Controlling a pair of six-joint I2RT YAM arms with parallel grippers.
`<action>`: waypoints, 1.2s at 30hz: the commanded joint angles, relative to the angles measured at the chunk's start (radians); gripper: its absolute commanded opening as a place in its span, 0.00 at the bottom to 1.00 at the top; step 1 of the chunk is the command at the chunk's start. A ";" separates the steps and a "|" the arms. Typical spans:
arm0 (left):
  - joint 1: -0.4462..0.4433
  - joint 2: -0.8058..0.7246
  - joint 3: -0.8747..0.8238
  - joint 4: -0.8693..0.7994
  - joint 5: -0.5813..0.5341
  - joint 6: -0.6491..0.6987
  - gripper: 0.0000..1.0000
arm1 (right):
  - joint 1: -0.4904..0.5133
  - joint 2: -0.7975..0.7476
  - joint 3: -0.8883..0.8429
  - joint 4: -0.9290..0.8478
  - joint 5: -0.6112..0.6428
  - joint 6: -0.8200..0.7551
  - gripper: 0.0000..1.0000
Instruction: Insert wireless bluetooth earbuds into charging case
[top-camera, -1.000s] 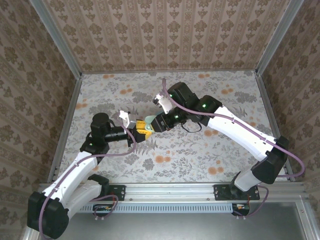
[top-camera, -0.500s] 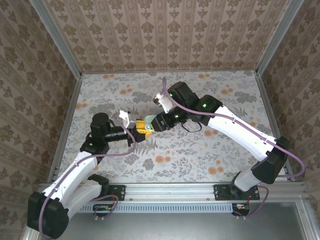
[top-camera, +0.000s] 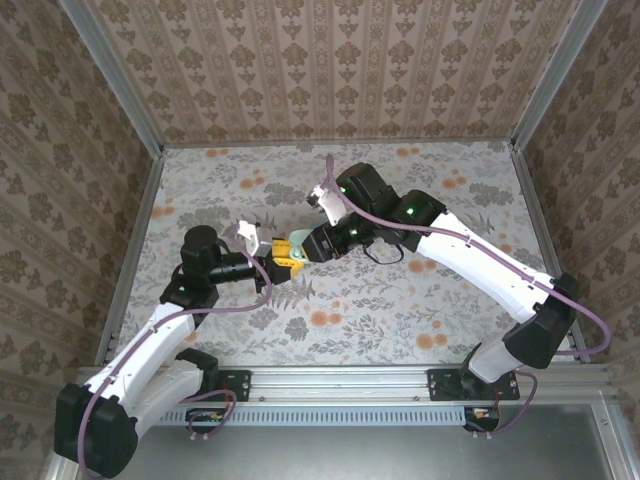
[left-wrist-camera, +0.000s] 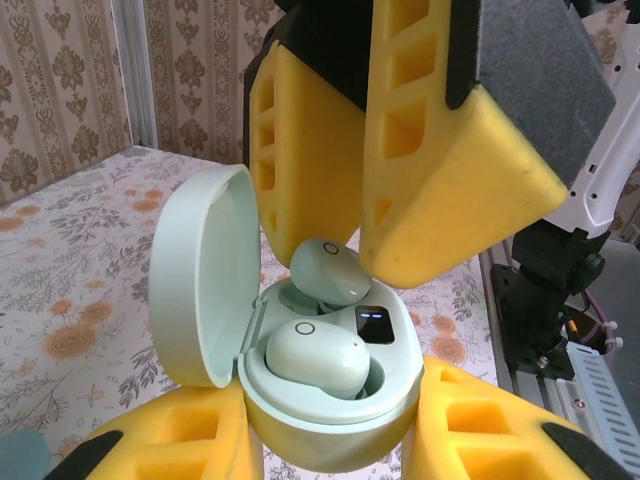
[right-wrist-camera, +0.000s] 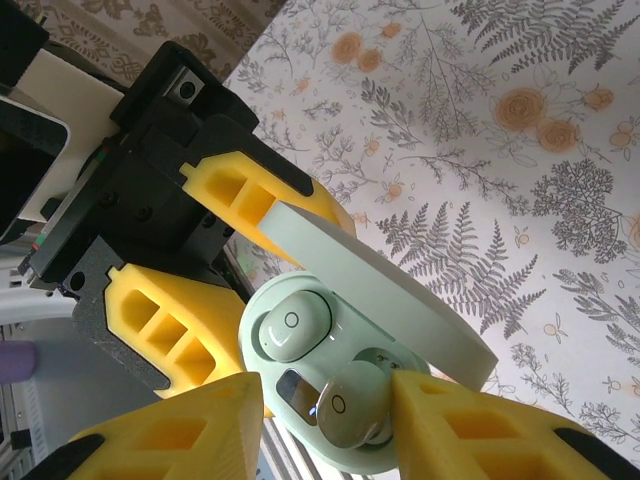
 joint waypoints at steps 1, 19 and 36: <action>-0.024 -0.012 -0.002 0.037 0.093 -0.004 0.00 | -0.021 -0.036 0.020 0.061 0.079 0.005 0.40; -0.023 -0.012 0.007 0.027 0.093 0.017 0.00 | -0.061 -0.125 -0.019 0.144 0.080 0.054 0.41; -0.055 0.007 0.021 0.124 -0.030 0.021 0.00 | -0.125 -0.109 -0.170 0.347 -0.179 0.336 0.54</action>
